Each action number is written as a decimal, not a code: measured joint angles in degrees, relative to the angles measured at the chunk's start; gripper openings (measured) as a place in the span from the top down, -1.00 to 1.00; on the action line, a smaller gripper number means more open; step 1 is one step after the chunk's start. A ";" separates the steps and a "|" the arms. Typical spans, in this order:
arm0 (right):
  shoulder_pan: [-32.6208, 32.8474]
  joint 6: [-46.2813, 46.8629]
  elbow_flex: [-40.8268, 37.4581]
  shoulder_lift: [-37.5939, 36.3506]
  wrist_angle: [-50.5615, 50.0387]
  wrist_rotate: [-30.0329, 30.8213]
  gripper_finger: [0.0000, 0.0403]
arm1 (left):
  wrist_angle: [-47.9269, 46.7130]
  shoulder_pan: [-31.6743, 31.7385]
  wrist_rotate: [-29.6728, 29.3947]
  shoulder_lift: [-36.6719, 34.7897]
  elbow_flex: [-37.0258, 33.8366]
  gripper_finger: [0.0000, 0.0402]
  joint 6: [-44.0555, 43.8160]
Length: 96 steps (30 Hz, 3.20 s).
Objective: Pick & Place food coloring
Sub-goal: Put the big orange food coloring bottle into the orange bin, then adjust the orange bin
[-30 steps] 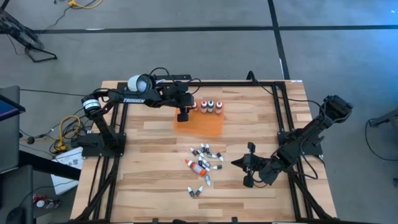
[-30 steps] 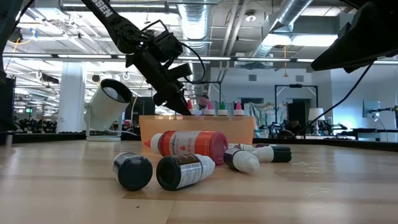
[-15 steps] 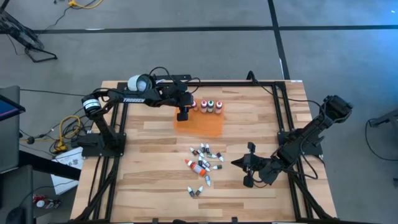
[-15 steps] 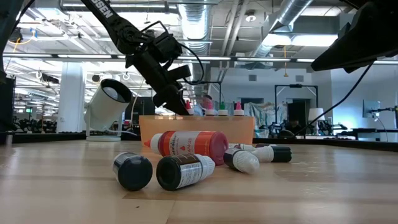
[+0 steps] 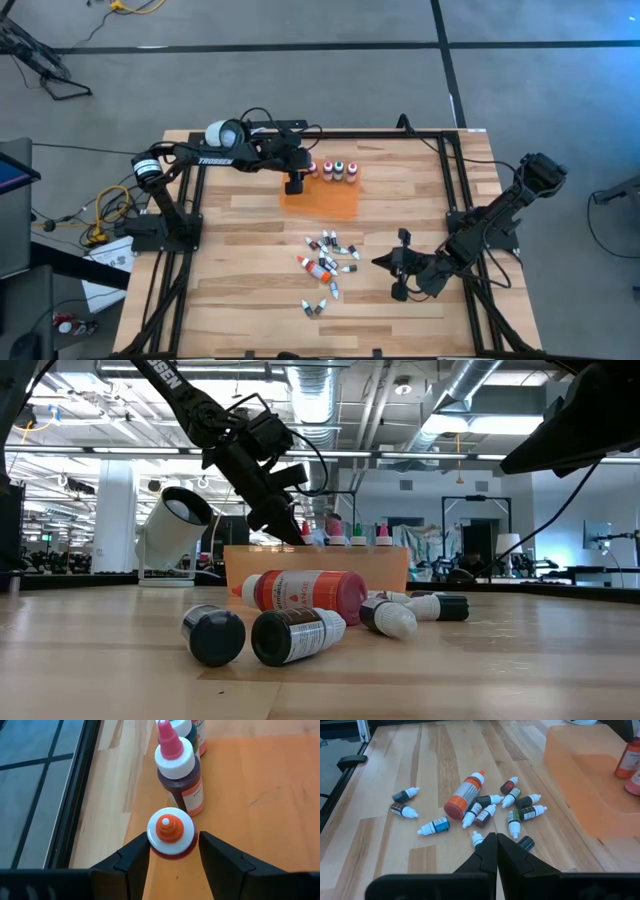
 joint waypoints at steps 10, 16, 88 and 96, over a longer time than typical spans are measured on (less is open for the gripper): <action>0.00 0.00 0.00 0.00 0.00 -0.01 1.00 | 0.59 0.00 -0.02 -0.03 0.01 0.19 -0.66; -0.02 0.00 0.00 0.00 0.00 0.00 1.00 | 0.63 0.00 -0.04 -0.05 0.02 0.19 -2.03; -1.60 0.12 0.00 0.00 0.69 -1.26 1.00 | 3.39 1.27 2.03 6.07 0.15 0.38 -12.61; -1.60 0.47 0.00 0.00 0.71 -1.46 1.00 | 3.26 1.25 1.29 6.07 0.13 0.38 -13.02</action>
